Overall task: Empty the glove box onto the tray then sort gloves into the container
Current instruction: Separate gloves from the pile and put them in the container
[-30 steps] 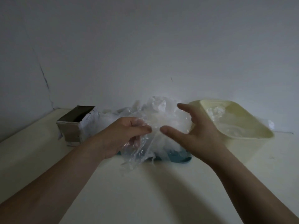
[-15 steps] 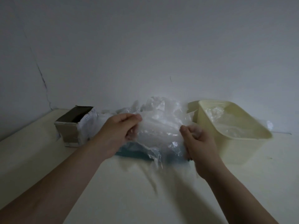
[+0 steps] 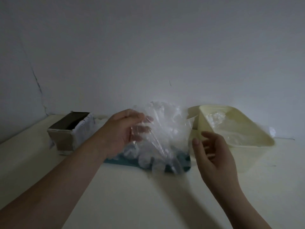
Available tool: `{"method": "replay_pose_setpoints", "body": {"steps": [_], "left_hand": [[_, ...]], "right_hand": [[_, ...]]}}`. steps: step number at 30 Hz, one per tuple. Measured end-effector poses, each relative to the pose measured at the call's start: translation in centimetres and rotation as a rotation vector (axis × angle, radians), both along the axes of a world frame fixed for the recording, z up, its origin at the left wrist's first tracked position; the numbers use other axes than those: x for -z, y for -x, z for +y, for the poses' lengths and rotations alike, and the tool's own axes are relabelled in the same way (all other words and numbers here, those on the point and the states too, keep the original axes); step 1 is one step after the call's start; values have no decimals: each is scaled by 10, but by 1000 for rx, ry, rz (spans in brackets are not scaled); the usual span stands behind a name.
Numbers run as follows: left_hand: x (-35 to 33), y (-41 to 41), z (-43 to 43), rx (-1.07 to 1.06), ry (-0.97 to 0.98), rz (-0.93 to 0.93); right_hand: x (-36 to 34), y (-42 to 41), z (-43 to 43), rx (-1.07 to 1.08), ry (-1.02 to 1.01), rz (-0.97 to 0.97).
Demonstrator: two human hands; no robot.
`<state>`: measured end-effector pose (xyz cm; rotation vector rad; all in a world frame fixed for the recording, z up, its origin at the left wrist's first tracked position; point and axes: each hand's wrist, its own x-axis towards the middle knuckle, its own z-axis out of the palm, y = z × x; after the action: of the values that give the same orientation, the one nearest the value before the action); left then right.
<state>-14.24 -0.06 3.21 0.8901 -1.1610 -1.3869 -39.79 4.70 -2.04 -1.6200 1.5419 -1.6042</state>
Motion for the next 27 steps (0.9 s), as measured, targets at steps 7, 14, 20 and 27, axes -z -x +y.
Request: {"method": "replay_pose_setpoints", "body": {"steps": [7,14,20,27], "left_hand": [[-27,22,-5,351,123,-147],[-22,14,-27,68,156,-348],[4,1,-48,-230,99,-450],[14,11,-74,-385,439,-1101]], "right_hand": [[-29,-10,-47,-876,-469,-376],[-25,-26,-82,-1036,-499,-629],[-32,-27,-101,-665,-447,-345],[-64,5,-86,-870,-341,372]]}}
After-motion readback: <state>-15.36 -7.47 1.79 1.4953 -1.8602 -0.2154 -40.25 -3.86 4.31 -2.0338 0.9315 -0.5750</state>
